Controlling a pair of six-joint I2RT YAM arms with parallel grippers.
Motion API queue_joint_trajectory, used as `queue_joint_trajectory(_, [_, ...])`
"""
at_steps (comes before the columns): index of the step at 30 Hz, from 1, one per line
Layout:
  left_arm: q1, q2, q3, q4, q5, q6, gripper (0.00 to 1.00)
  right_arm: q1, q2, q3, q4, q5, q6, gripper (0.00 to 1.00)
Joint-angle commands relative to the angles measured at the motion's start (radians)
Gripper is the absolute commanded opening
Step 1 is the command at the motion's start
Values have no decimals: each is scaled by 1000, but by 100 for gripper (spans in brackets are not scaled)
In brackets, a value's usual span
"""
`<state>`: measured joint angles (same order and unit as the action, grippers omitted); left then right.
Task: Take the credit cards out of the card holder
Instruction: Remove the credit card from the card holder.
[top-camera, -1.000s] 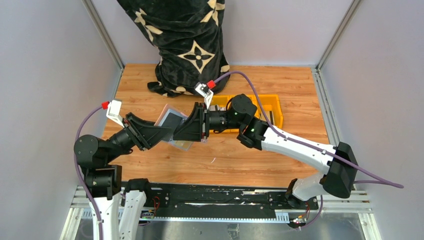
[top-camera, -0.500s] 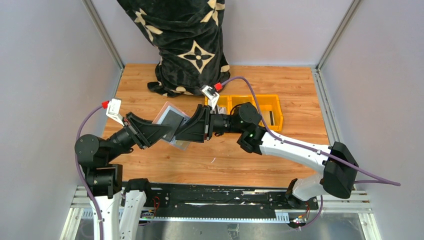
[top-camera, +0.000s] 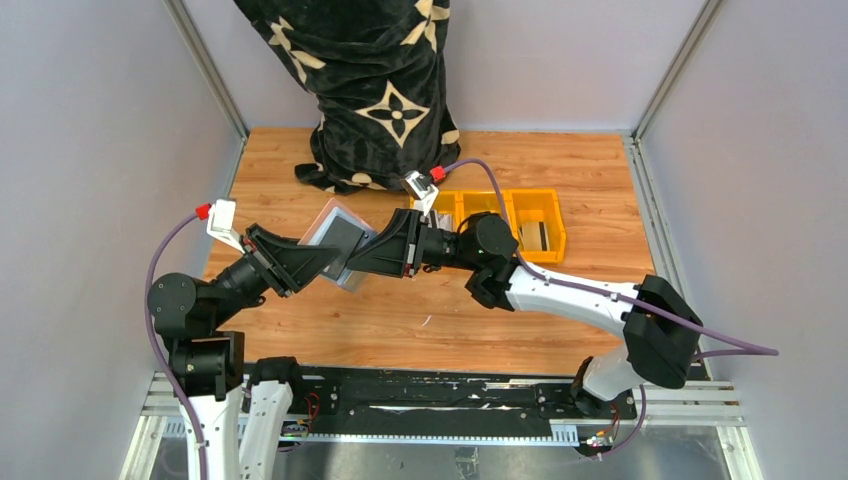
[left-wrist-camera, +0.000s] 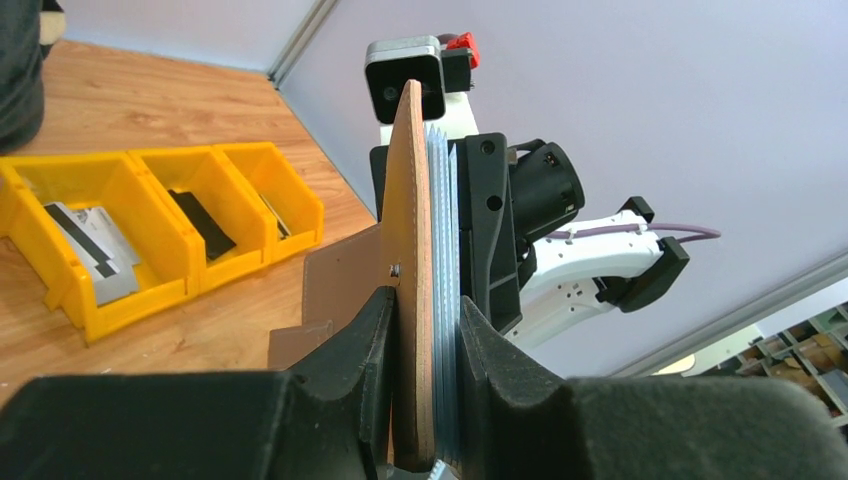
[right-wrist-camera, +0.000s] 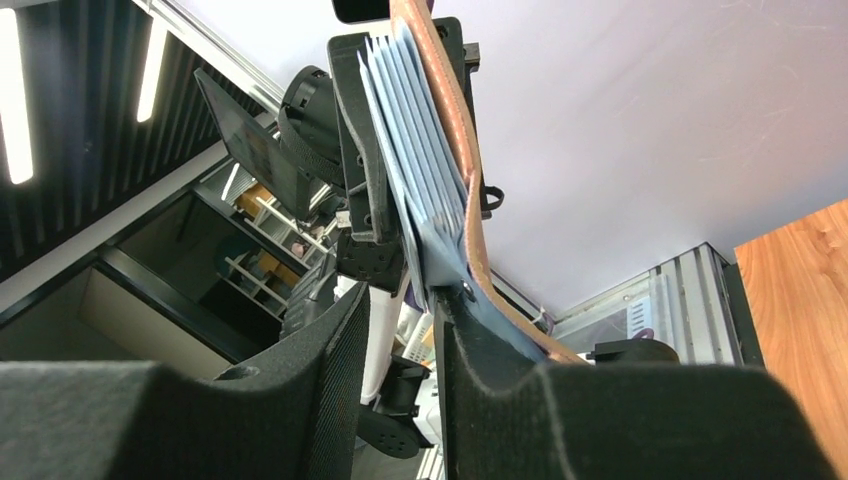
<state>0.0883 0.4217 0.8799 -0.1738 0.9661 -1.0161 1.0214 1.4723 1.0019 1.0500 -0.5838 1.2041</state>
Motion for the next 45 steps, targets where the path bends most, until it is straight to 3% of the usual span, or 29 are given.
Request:
queue_joint_trajectory(1, [-14, -38, -1, 16, 127, 7, 2, -22, 30, 37, 100, 148, 52, 33])
queue_joint_trajectory(10, [-17, -48, -8, 17, 176, 34, 1, -34, 40, -1, 96, 280, 109, 13])
queue_joint_trajectory(16, [-21, -52, 18, -78, 172, 135, 3, -34, 58, 39, 131, 289, 125, 22])
queue_joint_trajectory(18, [-21, -51, 20, -80, 176, 146, 3, -34, 48, 40, 114, 293, 114, 1])
queue_joint_trajectory(19, [-21, -50, 24, -90, 176, 157, 3, -35, 36, 30, 97, 302, 98, 0])
queue_joint_trajectory(21, [-21, -49, 41, -126, 164, 181, 5, -35, 12, 14, 71, 307, 78, 0])
queue_joint_trajectory(23, [-21, -47, 55, -169, 146, 202, 17, -36, 5, -1, 94, 297, 76, 0])
queue_joint_trajectory(25, [-21, -43, 62, -178, 138, 195, 22, -37, 11, -6, 126, 269, 84, 0])
queue_joint_trajectory(34, [-21, -34, 50, 9, 118, 0, 18, -37, -17, -99, 192, 211, 67, 0])
queue_joint_trajectory(44, [-21, -23, 66, 35, 111, -20, 14, -46, -52, -142, 214, 176, 59, 0])
queue_joint_trajectory(45, [-20, -23, 64, 36, 111, -22, 14, -46, -46, -126, 204, 162, 64, 6])
